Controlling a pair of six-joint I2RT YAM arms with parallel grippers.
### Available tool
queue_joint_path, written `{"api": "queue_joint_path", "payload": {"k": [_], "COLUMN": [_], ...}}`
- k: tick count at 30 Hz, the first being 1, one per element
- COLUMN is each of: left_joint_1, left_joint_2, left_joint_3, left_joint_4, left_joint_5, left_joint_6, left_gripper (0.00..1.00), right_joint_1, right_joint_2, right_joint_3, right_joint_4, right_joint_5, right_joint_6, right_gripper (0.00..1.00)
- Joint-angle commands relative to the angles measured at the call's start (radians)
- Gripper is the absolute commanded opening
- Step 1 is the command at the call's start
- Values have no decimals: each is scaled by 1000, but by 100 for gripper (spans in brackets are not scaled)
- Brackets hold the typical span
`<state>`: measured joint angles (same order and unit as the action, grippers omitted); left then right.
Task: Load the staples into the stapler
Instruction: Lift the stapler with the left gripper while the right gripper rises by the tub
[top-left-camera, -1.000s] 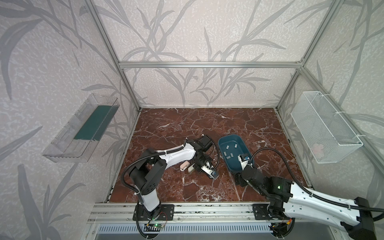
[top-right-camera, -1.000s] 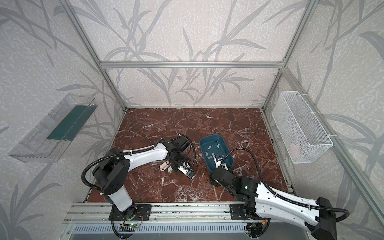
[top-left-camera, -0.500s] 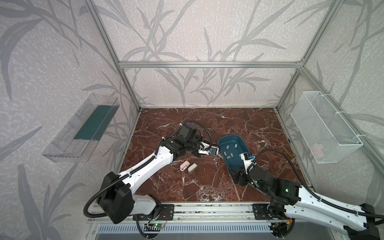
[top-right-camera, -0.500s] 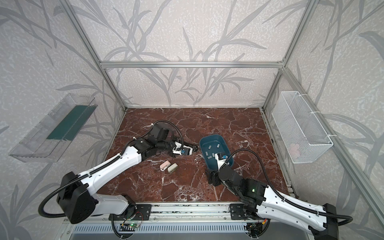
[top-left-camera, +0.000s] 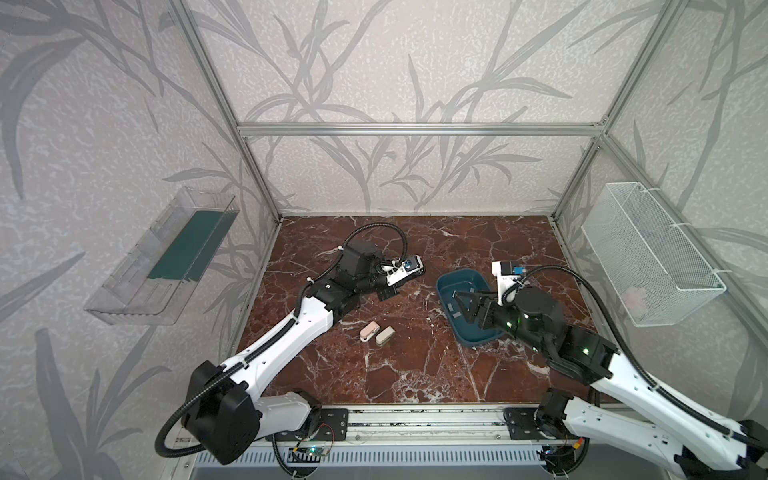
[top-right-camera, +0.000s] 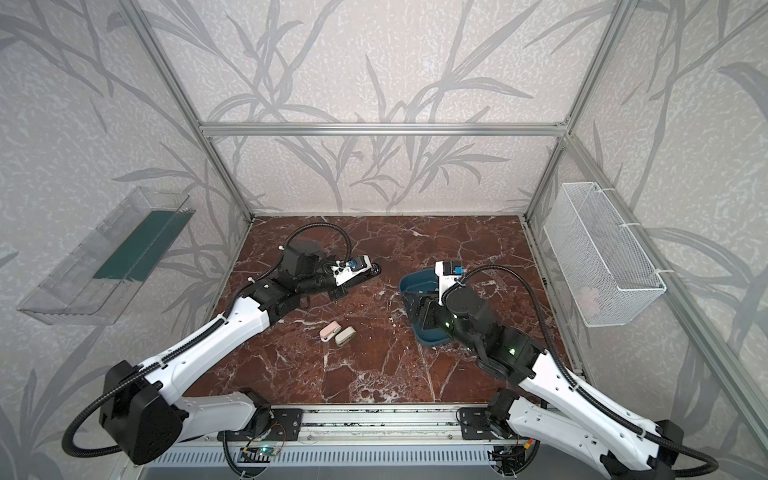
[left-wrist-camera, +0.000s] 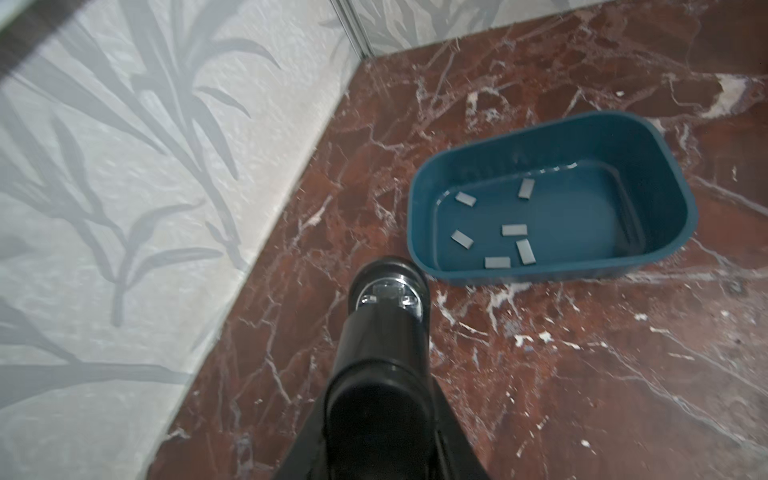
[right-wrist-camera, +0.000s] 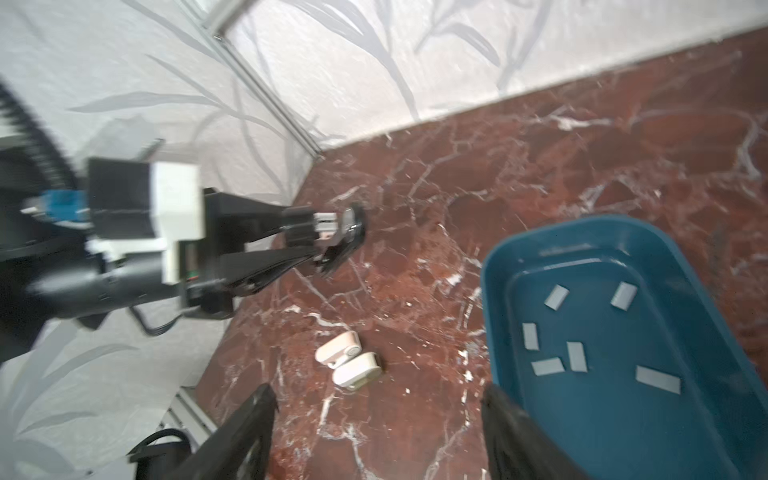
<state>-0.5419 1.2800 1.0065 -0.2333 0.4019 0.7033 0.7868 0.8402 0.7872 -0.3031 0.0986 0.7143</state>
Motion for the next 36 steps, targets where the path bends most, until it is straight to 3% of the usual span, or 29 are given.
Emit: {"api": "queue_joint_path", "payload": {"k": [1,3,7,14,27,36], "left_joint_1": [-1,-1,-6,-55,-114,-138], "left_joint_2": [-9,-4,36,46,9,-17], "left_joint_3": [15,-2,8,0,-25,-36], "left_joint_4": [-6,3,-3,-15,-30,-24], "left_joint_5": [122,154,198,149,255,281], "left_joint_6": [62,82,79,111,180,191], "left_gripper": [0,0,0,0,0,0], "right_joint_1": [-92,-94,-91,-54,-20,-27], "right_joint_2": [8,-9,-21,53,109,142], "right_joint_3": [-71,-94,-127,-107,-97,-93], "right_joint_4": [76,84,163,206,198,184], "right_joint_5": [-233,-200,-271,-371,-248,-209], "right_joint_6": [3,-15,-54,-71,-104,-97], "right_gripper": [74,74,73,71,62,44]}}
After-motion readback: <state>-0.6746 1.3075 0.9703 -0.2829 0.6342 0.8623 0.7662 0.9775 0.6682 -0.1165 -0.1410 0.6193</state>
